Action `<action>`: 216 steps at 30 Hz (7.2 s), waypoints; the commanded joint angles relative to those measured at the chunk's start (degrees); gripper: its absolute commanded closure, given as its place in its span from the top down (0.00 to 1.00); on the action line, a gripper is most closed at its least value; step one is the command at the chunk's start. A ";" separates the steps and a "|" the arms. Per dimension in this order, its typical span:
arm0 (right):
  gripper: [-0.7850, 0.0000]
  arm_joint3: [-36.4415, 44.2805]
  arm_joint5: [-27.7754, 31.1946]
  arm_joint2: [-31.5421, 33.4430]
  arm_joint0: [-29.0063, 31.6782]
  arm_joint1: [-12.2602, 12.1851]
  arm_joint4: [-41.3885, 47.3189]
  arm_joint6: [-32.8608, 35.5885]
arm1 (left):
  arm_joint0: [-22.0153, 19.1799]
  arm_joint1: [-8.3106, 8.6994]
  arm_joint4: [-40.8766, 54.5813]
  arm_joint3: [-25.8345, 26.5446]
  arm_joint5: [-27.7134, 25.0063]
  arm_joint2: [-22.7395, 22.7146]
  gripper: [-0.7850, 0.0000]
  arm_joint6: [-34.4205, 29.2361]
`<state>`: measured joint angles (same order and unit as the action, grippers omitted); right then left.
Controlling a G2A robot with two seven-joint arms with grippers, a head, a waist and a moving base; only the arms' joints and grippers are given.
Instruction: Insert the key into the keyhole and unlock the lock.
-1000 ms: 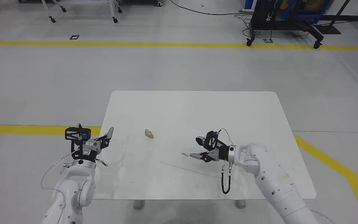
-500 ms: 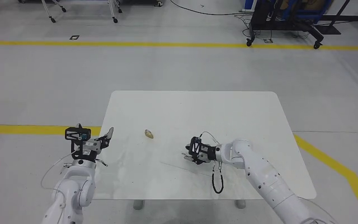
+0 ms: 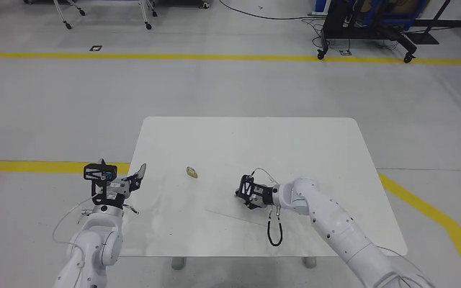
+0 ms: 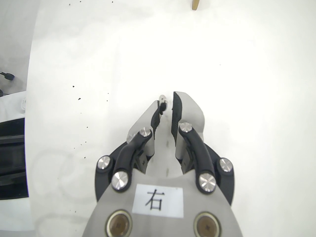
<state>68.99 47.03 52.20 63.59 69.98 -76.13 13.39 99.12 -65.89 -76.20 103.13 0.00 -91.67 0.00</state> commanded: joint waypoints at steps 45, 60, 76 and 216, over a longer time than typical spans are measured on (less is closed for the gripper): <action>0.00 5.28 10.97 12.83 6.83 -2.71 23.35 -22.69 | 0.00 0.00 0.00 0.00 0.00 0.00 1.00 0.00; 0.00 -1.50 10.97 6.87 3.62 -1.38 39.67 -19.54 | -3.58 -0.40 16.22 -1.04 -13.33 1.03 1.00 2.44; 0.00 0.39 10.97 -0.87 0.26 -1.34 62.05 -10.38 | -29.37 -0.91 71.91 -19.09 -43.69 19.01 1.00 -32.22; 1.00 -2.00 4.85 4.27 2.71 2.89 66.66 -2.77 | -39.16 -1.35 82.08 -35.32 -54.21 32.61 0.00 -38.17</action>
<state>66.99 51.87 56.47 66.29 72.87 -9.46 10.62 59.91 -67.26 5.53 67.66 -54.16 -59.14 -37.97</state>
